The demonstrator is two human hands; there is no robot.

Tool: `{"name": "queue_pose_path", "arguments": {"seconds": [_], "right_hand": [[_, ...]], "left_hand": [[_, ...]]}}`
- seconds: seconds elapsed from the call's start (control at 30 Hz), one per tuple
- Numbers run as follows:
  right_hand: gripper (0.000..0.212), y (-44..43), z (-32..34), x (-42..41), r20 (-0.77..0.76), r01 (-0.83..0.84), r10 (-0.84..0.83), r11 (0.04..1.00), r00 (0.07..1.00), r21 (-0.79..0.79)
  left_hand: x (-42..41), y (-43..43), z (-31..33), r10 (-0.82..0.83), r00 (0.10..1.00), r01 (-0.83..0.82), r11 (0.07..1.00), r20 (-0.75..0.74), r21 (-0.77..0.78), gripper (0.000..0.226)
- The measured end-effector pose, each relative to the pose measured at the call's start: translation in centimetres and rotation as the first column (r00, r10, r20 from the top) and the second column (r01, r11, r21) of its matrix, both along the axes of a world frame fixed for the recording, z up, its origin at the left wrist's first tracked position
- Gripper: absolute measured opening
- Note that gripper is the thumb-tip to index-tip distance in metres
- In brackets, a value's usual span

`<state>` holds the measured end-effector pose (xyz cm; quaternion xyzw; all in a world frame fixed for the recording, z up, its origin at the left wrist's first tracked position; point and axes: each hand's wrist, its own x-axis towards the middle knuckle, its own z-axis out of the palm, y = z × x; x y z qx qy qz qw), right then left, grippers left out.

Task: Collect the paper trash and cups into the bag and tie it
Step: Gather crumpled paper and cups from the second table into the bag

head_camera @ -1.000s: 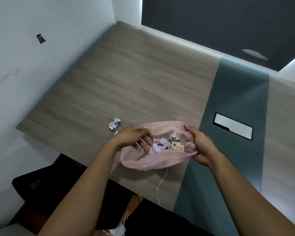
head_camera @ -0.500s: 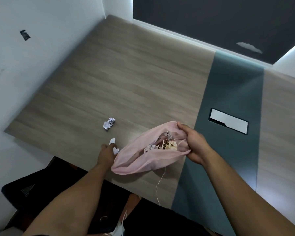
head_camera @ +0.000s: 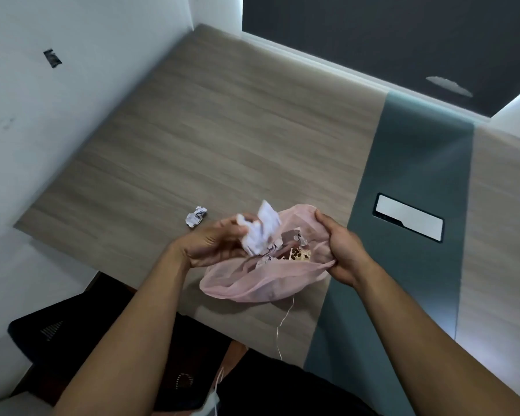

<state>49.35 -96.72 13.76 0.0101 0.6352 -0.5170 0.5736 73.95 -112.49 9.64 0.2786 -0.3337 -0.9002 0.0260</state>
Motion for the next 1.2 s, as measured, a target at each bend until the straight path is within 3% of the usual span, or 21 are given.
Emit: {"name": "queue_pose_path", "arguments": {"seconds": [0.07,0.1,0.13,0.23,0.33,0.4,0.5,0.6,0.63,0.7,0.77,0.83,0.97,1.03,1.1,1.2], "right_hand": [[0.047,0.0,0.0,0.0,0.049,-0.019,0.02,1.0,0.999,-0.008],[0.045,-0.2,0.5,0.3,0.066,-0.042,0.044,0.999,0.997,-0.033],[0.045,-0.4,0.9,0.6,0.069,-0.07,0.073,0.996,0.995,-0.049],[0.04,-0.7,0.8,0.8,0.091,-0.087,0.091,0.995,0.992,-0.05],[0.047,-0.7,1.1,1.5,0.107,-0.166,0.171,0.985,0.979,-0.048],[0.043,-0.7,1.4,1.6,0.137,-0.156,0.162,0.986,0.977,-0.058],[0.047,-0.9,1.1,1.5,0.124,-0.129,0.135,0.99,0.983,-0.054],[0.043,-1.3,1.2,1.5,0.096,-0.087,0.092,0.995,0.991,-0.052],[0.042,-1.5,1.4,1.7,0.079,-0.075,0.077,0.997,0.994,-0.029],[0.045,-1.9,0.9,1.8,0.064,-0.053,0.054,0.999,0.996,-0.011],[0.041,-2.1,0.1,1.9,0.06,-0.028,0.028,1.0,0.998,-0.004],[0.039,-2.4,-0.2,2.5,0.061,0.0,0.0,1.0,0.998,0.015],[0.032,-1.9,-1.4,3.1,0.075,-0.003,0.004,1.0,0.997,-0.004],[0.034,-1.7,-2.4,3.4,0.089,0.0,0.0,1.0,0.996,-0.01],[0.035,-1.5,-2.7,3.7,0.102,0.005,-0.004,1.0,0.995,-0.015],[0.035,-1.4,-2.4,4.1,0.095,0.019,-0.017,1.0,0.995,-0.021]], "left_hand": [[-1.8,1.5,-0.3,-0.277,0.953,0.288,0.954,0.122,-0.087,0.02],[-2.9,2.3,-0.8,-0.308,0.932,0.333,0.936,0.193,-0.113,0.02],[-4.1,2.9,-1.6,-0.262,0.934,0.299,0.946,0.245,-0.128,0.021],[-7.1,4.5,-4.6,0.112,0.934,-0.06,0.985,0.338,-0.161,0.034],[-8.7,5.2,-5.3,0.311,0.879,-0.272,0.95,0.361,-0.156,0.017],[-8.8,5.1,-4.7,0.228,0.896,-0.185,0.972,0.381,-0.146,0.015],[-7.6,3.2,-2.8,-0.018,0.901,0.084,0.988,0.433,-0.133,0.052],[-4.8,-0.4,-0.7,-0.127,0.895,0.234,0.95,0.428,-0.208,0.042],[-3.8,-1.8,-0.2,-0.117,0.893,0.242,0.939,0.435,-0.243,0.041],[-2.3,-4.7,-0.7,0.063,0.859,0.138,0.927,0.509,-0.348,0.037],[-1.3,-7.3,-4.0,0.308,0.761,-0.012,0.887,0.57,-0.462,0.031],[-0.1,-9.2,-7.6,0.448,0.647,-0.067,0.84,0.617,-0.539,0.022],[4.1,-11.9,-18.2,0.447,0.559,0.312,0.667,0.698,-0.677,0.059],[5.8,-11.1,-21.9,0.421,0.535,0.431,0.61,0.733,-0.665,0.057],[6.5,-8.8,-22.6,0.426,0.558,0.435,0.58,0.712,-0.689,0.043],[6.3,-4.8,-20.3,0.427,0.592,0.459,0.519,0.684,-0.721,0.03]]}}
